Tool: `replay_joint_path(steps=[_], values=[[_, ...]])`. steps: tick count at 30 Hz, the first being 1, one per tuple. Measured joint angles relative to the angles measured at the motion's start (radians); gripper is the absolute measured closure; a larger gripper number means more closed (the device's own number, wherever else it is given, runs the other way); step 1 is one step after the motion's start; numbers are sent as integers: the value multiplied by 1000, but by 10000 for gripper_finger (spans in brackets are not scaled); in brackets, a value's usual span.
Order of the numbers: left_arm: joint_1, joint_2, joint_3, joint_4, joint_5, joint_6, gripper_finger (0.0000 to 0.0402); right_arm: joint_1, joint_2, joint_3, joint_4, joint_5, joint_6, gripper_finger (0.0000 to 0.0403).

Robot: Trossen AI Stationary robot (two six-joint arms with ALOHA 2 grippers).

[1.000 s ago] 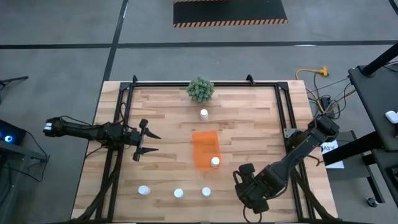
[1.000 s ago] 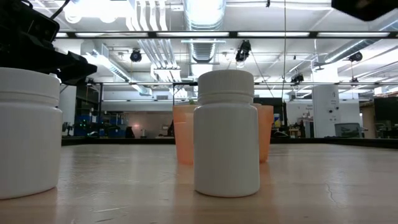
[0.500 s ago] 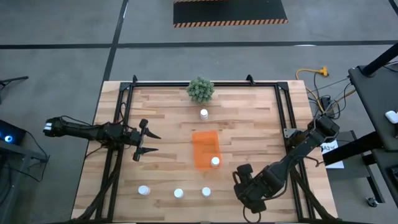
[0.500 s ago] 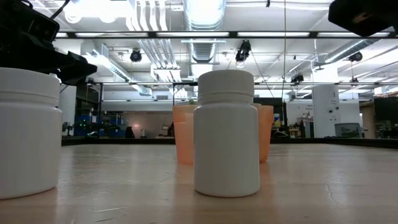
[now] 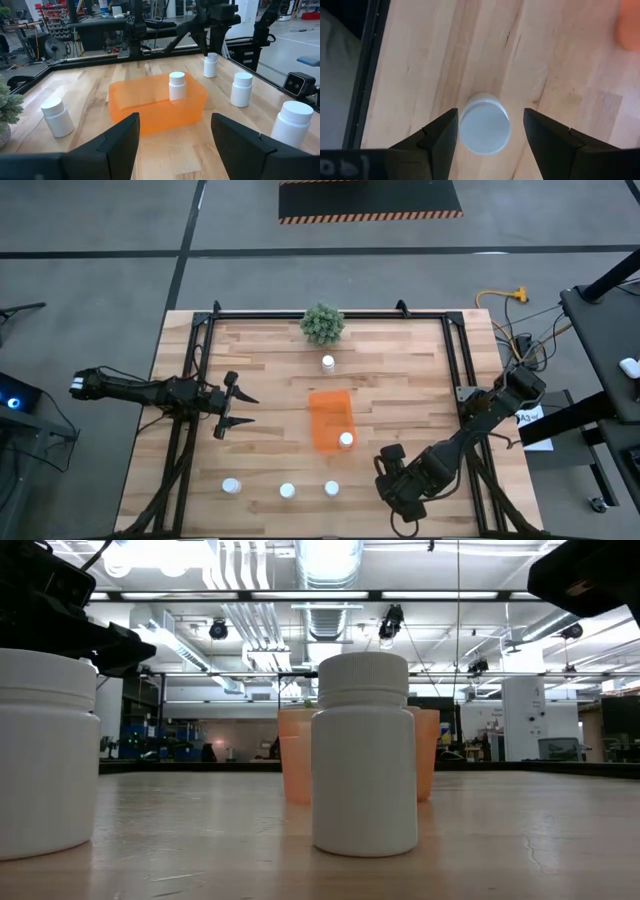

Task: Pick and place pill bottles into a basket
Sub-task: Put the white pill bottle into the orange bin

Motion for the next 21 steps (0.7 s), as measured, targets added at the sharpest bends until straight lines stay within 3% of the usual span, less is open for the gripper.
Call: replay_joint_path(steps=[21], values=[[0,0,0,0,0,0,173,0,1,-85,79,-37,34,188]])
